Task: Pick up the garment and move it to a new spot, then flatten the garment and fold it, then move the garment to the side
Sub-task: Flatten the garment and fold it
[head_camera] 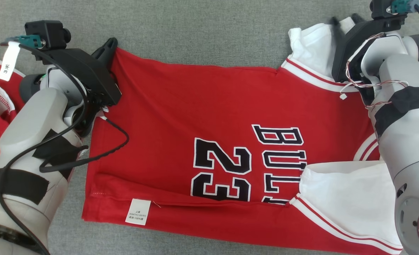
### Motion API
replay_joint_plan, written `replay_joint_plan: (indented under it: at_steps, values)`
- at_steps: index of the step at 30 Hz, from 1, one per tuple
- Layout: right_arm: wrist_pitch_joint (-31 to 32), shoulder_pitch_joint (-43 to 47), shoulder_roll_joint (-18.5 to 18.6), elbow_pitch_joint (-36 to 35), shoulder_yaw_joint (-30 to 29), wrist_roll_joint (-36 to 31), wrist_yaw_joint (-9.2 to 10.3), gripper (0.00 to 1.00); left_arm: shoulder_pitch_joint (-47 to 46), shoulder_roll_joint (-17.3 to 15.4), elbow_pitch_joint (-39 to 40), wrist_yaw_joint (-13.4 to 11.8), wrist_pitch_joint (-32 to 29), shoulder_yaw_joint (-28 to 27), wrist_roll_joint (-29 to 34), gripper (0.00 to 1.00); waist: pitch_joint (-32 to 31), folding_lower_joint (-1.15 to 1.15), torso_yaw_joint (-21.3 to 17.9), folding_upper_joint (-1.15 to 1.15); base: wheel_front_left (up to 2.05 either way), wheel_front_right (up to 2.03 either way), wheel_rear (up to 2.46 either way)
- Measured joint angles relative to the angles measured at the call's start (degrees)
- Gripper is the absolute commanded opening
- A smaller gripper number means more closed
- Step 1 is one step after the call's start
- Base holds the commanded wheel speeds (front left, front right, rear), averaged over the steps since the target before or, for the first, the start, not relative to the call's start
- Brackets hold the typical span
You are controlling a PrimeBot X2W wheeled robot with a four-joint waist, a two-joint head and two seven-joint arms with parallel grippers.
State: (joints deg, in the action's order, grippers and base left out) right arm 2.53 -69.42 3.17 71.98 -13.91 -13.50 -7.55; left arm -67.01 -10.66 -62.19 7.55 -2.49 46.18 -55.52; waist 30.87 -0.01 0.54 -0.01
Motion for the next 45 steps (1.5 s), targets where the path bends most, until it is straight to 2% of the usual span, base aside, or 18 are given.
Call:
replay_joint_plan:
  at_steps: [5,8,15,21,27,30,37,39,45]
  values:
    - [0.68,0.78,-0.36,-2.16,-4.33,-5.46,0.00,0.00,0.17,-0.36,0.07,0.01,-0.02,0.32,-0.55,0.00,-0.69,0.01,-0.17,0.01,0.00,0.00,0.00]
    - [-0.38,0.72,-0.32,-1.24,-4.88,-5.99,0.00,0.00,0.49,-0.53,0.10,0.01,-0.01,0.55,-1.05,0.00,-1.25,0.02,-0.21,0.01,0.00,0.00,0.00]
    - [-8.91,-1.92,-0.34,1.09,-1.99,-1.99,0.00,0.00,1.15,-2.08,1.00,0.01,1.01,1.01,-2.12,0.00,-2.29,0.02,-0.97,0.01,0.00,0.00,0.00]
    - [-12.84,-1.86,-0.34,1.79,0.97,2.50,0.00,0.00,2.43,-3.70,2.77,0.00,2.29,1.97,-2.58,0.00,-3.25,0.02,-1.76,0.01,0.00,0.00,0.00]
    - [-16.17,0.24,-0.35,1.92,7.15,11.89,0.00,0.00,5.46,-5.84,4.67,-0.02,3.59,3.53,-2.85,0.00,-5.03,0.01,-2.35,0.01,0.00,0.00,0.00]
    - [-16.81,2.01,-0.31,1.30,13.08,18.66,0.00,0.00,7.10,-6.21,6.00,-0.04,4.20,4.31,-3.03,0.00,-6.42,0.01,-2.58,0.01,0.00,0.00,0.00]
    - [-17.34,11.60,0.19,-10.70,27.71,34.59,0.00,0.00,11.96,-9.16,9.10,-0.04,7.31,5.11,-3.96,0.00,-10.21,0.00,-3.57,0.01,0.00,0.00,0.00]
    - [-17.03,14.80,2.60,-15.42,31.73,39.31,0.00,0.00,13.44,-9.76,10.65,-0.04,8.64,5.39,-4.11,0.00,-11.38,0.00,-3.89,0.01,0.00,0.00,0.00]
    - [-14.13,25.44,13.21,-30.03,40.38,52.28,0.01,0.00,18.93,-12.54,14.83,-0.04,11.13,6.05,-5.11,0.00,-14.78,0.00,-4.73,0.01,0.00,0.00,0.00]
